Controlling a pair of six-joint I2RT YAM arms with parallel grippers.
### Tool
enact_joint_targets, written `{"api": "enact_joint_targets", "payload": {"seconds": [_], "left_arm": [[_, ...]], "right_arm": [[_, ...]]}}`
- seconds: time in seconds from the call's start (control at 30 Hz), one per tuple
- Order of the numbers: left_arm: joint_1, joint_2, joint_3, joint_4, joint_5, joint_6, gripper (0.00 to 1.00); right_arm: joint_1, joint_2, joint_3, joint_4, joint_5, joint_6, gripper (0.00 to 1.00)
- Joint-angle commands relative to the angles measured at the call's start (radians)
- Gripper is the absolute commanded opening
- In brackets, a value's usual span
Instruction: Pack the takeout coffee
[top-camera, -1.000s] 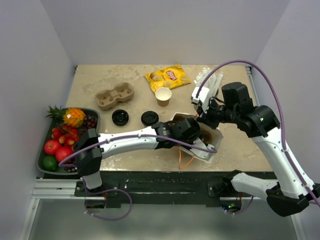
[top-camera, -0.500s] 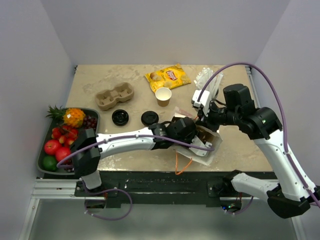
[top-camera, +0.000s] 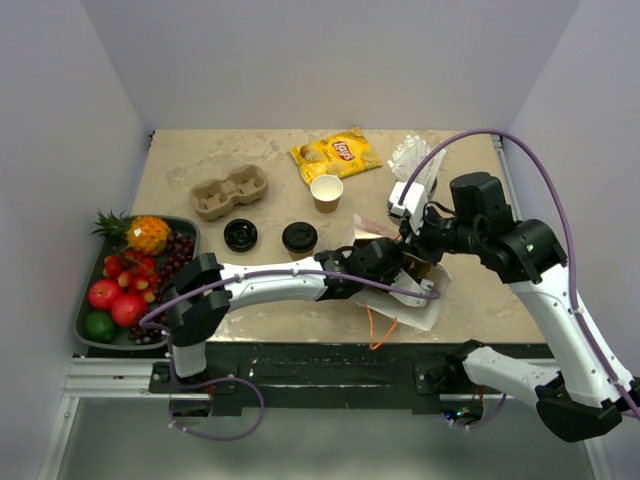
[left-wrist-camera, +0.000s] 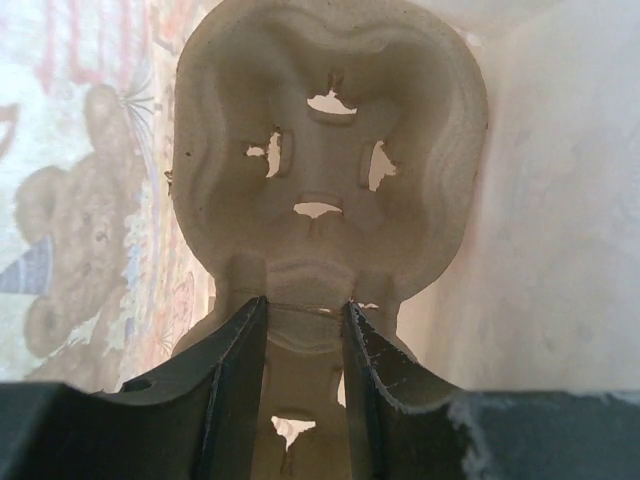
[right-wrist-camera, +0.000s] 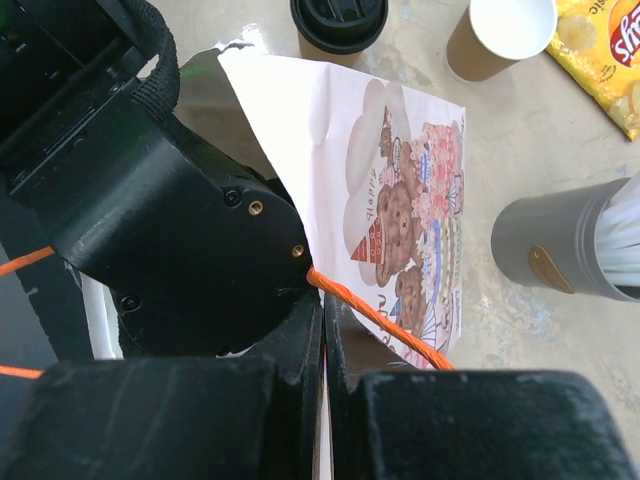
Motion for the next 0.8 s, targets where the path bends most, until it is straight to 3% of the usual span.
{"api": "enact_joint_targets", "payload": {"seconds": [0.0,0.47,0.77], "left_arm": [[0.008,0.002,0.002,0.125,-0.004,-0.033,0.0],[0.002,-0.138,-0.05,0.066,0.128,-0.064,0.0],[-0.003,-0.057,-0.045,-0.039,0.096,-0.006,0.0]], "right_arm": [[0.018,-0.019,-0.007,0.011,-0.137,0.053,0.0],[0.018,-0.03,-0.065,0.06,-0.027,0.059,0.0],[0.018,-0.032,-0.053,0.069,-0.096,0.067,0.0]]}}
